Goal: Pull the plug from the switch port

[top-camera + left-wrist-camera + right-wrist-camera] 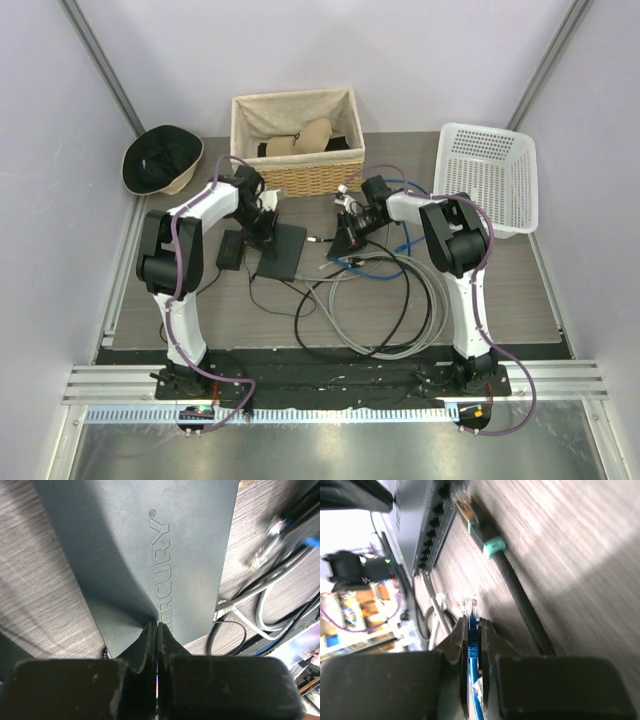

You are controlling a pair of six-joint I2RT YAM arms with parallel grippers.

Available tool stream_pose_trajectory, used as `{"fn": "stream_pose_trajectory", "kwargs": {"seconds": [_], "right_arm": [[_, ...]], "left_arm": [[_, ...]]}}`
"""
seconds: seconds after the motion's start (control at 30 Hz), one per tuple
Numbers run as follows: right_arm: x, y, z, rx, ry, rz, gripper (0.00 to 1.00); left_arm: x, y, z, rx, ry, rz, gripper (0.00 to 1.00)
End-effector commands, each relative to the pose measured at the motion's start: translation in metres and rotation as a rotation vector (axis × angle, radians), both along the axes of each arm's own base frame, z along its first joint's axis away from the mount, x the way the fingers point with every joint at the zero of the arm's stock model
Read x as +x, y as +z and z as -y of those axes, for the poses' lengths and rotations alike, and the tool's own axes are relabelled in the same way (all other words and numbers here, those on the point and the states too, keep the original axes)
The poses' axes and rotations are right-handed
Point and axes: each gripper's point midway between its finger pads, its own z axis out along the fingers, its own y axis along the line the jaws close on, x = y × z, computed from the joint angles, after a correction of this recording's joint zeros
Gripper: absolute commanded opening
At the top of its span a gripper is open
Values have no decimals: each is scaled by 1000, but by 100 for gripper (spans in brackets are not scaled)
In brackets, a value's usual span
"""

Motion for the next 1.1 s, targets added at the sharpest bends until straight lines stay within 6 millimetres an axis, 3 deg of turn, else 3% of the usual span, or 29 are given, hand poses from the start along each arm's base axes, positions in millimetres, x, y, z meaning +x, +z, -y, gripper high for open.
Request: {"fn": "stream_pose_trajectory", "kwargs": {"seconds": [0.0, 0.1, 0.23, 0.4, 0.5, 0.63, 0.73, 0.77, 0.8, 0.9, 0.93, 0.97, 1.07], "right_arm": [[9, 27, 1, -4, 164, 158, 1], [17, 52, 4, -20, 232, 241, 2], [38, 61, 25, -144, 244, 355, 1], [81, 54, 72, -349, 75, 425, 2], [105, 66, 92, -440, 4, 512, 1], [134, 78, 103, -477, -26, 602, 2], [150, 84, 96, -445, -9, 643, 2], [153, 71, 96, -453, -4, 616, 2], [167, 85, 92, -442, -21, 654, 4], [182, 87, 85, -432, -60, 649, 30], [185, 93, 84, -429, -90, 650, 44], [188, 101, 80, -409, -104, 673, 48], [167, 126, 66, -336, -73, 685, 56]], "left_arm": [[-4, -26, -20, 111, -55, 22, 0], [-3, -12, -15, 70, -83, 52, 0], [-2, 0, -3, 1, -103, 53, 0], [5, 11, 1, -19, -110, 80, 0], [6, 16, 2, -26, -107, 92, 0], [4, 16, 2, -28, -99, 89, 0], [1, 13, 4, -35, -96, 70, 0], [2, 12, 4, -36, -96, 71, 0], [1, 13, 5, -39, -98, 70, 0], [0, 13, 6, -39, -100, 70, 0], [-1, 13, 6, -36, -102, 69, 0], [-1, 13, 6, -35, -101, 72, 0], [-3, 15, 5, -35, -101, 78, 0]]}}
